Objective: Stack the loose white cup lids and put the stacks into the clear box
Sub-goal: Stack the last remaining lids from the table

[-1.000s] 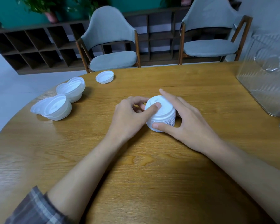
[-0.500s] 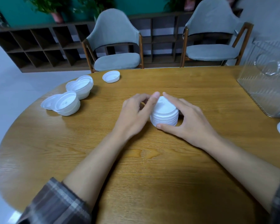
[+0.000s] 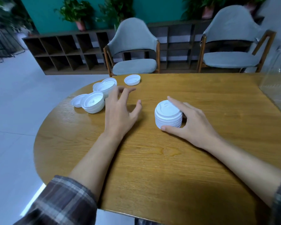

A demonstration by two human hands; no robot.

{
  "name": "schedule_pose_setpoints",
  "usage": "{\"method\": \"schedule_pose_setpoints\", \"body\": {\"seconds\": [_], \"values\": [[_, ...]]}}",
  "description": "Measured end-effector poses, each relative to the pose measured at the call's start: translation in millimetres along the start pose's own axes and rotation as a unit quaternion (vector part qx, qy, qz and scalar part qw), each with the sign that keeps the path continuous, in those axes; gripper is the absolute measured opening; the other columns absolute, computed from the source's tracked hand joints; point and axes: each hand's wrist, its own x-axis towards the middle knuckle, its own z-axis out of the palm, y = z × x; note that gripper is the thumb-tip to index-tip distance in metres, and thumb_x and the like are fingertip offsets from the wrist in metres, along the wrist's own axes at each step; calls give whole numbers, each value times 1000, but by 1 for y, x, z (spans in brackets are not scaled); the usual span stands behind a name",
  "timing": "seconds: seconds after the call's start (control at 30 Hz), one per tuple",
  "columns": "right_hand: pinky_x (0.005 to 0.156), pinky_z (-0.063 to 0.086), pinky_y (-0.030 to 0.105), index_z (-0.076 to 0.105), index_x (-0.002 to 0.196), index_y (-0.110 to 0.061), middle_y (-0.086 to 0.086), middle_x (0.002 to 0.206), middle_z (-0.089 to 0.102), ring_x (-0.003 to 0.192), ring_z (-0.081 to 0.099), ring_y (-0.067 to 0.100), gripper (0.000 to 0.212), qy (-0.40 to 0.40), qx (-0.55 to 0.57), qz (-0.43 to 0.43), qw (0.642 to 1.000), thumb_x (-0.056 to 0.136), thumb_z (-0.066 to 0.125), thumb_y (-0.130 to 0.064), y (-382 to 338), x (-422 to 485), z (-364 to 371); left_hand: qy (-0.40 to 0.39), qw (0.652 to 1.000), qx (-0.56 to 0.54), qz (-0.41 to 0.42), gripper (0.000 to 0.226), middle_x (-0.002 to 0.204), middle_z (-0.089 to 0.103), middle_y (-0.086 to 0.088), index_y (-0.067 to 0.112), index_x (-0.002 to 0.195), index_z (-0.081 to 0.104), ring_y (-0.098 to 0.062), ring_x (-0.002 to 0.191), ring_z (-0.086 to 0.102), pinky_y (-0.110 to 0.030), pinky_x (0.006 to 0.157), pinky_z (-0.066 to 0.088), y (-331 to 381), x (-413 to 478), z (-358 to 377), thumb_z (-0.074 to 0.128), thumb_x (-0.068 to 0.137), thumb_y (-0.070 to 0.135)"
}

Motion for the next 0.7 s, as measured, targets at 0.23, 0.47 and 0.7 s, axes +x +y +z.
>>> {"method": "schedule_pose_setpoints", "body": {"seconds": [0.23, 0.47, 0.7], "values": [[113, 41, 35, 40, 158, -40, -19, 129, 55, 124, 51, 6, 97, -14, 1, -6, 1000, 74, 89, -51, -5, 20, 18, 4, 989, 138, -51, 58, 146, 50, -4, 26, 135, 62, -26, 135, 48, -49, 113, 33, -57, 20, -17, 65, 88, 61], [105, 39, 23, 40, 157, -44, -21, 128, 57, 122, 51, -1, 96, -5, 1, -14, 1000, 74, 89, -51, -5, 24, 24, -167, 948, 116, -246, 82, 165, 33, -1, 48, 150, 47, -27, 154, 29, -68, 122, 7, -101, 77, -46, 38, 83, 94], [98, 31, 1, 39, 157, -45, -27, 125, 54, 121, 47, -12, 96, -8, 5, -23, 1000, 74, 87, -52, -3, 25, 24, -308, 904, 20, -297, 71, 154, 50, -7, 43, 147, 52, -31, 142, 46, -44, 110, 35, -136, 94, -43, 41, 91, 85]]}}
